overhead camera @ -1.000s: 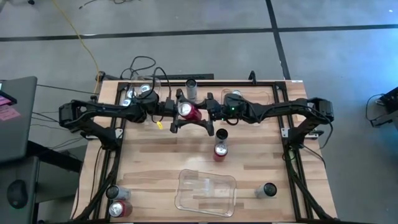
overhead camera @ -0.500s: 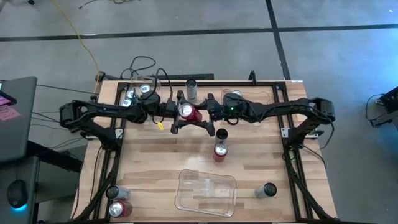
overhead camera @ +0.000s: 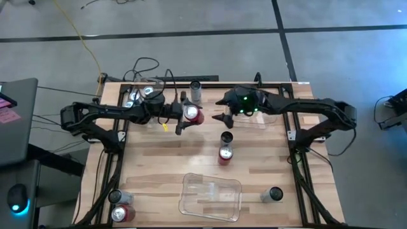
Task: Sort soda cans
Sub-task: Adjust the red soda can into the top right transparent bin
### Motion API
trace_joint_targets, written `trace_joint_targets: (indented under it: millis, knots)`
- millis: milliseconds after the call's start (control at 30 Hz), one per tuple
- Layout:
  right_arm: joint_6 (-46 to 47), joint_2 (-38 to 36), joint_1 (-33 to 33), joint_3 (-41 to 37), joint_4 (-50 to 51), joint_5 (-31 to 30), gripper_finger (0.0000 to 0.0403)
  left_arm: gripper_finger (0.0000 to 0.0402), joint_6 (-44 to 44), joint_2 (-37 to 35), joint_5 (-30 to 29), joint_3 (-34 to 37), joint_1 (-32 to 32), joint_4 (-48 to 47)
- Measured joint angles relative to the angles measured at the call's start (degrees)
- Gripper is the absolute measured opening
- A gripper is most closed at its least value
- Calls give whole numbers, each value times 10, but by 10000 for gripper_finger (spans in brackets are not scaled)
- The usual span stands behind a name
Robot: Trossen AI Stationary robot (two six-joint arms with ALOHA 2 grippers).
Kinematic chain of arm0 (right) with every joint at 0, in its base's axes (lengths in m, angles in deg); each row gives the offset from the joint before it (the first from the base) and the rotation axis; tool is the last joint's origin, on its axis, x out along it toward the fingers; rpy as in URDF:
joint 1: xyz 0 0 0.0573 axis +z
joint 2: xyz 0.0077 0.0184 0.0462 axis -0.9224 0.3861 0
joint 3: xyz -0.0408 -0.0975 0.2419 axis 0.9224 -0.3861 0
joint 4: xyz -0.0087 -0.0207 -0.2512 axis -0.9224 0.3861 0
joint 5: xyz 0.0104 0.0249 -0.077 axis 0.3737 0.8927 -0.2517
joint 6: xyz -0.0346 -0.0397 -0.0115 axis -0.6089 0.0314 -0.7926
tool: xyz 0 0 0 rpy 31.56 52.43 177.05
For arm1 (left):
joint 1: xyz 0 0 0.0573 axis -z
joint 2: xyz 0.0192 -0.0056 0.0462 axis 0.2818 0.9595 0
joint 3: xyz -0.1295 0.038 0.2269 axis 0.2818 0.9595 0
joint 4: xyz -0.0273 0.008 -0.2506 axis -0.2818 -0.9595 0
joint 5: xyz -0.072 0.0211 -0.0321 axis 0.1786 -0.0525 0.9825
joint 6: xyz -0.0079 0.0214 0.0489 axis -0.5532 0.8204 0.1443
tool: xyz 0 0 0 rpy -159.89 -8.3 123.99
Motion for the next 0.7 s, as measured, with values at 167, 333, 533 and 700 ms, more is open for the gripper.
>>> trace_joint_targets:
  millis: [167,333,533,700]
  knots:
    - [-94,-24,0,0,-18,0,384,292,23,0,6,0,4,-24]
    - [-83,-12,9,0,-152,0,384,299,21,0,5,0,3,-24]
    - [-132,54,48,0,-260,2,385,298,13,0,5,-19,3,-61]
    - [-197,91,72,7,-304,-12,385,297,21,0,2,-29,3,-94]
